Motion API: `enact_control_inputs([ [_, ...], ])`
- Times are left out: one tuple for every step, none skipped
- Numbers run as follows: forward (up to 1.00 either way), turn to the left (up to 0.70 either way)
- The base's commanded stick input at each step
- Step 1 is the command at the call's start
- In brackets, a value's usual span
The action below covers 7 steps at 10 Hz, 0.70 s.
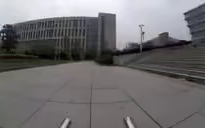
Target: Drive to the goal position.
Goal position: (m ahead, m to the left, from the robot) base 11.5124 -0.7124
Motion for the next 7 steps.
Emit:
enact_control_inputs([
  [1.00,0.00],
  [1.00,0.00],
  [1.00,0.00],
  [1.00,-0.06],
  [1.00,-0.22],
  [1.00,-0.38],
  [1.00,-0.40],
])
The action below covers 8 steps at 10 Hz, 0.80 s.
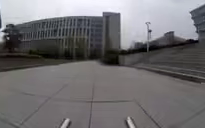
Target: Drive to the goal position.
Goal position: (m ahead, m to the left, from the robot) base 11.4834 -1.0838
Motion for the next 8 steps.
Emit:
enact_control_inputs([
  [1.00,-0.30],
  [1.00,0.00],
  [1.00,0.00],
  [1.00,0.00],
  [1.00,0.00],
  [1.00,0.00],
  [1.00,0.00],
  [1.00,0.00],
])
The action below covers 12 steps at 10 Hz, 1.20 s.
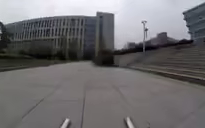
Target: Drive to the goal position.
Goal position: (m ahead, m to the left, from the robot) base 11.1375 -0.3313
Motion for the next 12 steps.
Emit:
enact_control_inputs([
  [1.00,0.00],
  [1.00,0.00],
  [1.00,0.00],
  [1.00,0.00],
  [1.00,0.00],
  [1.00,0.00],
  [1.00,0.00],
  [1.00,0.00],
  [1.00,0.00],
  [1.00,-0.11],
  [1.00,-0.31],
  [1.00,-0.40],
])
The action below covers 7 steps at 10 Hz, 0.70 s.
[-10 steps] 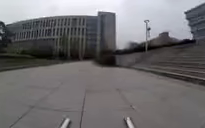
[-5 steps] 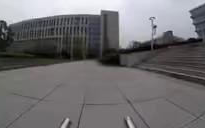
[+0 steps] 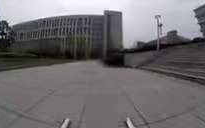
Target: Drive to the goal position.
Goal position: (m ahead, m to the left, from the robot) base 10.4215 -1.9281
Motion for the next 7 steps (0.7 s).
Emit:
enact_control_inputs([
  [1.00,-0.40],
  [1.00,-0.20],
  [1.00,-0.03],
  [1.00,0.00],
  [1.00,0.00],
  [1.00,0.00],
  [1.00,0.00],
])
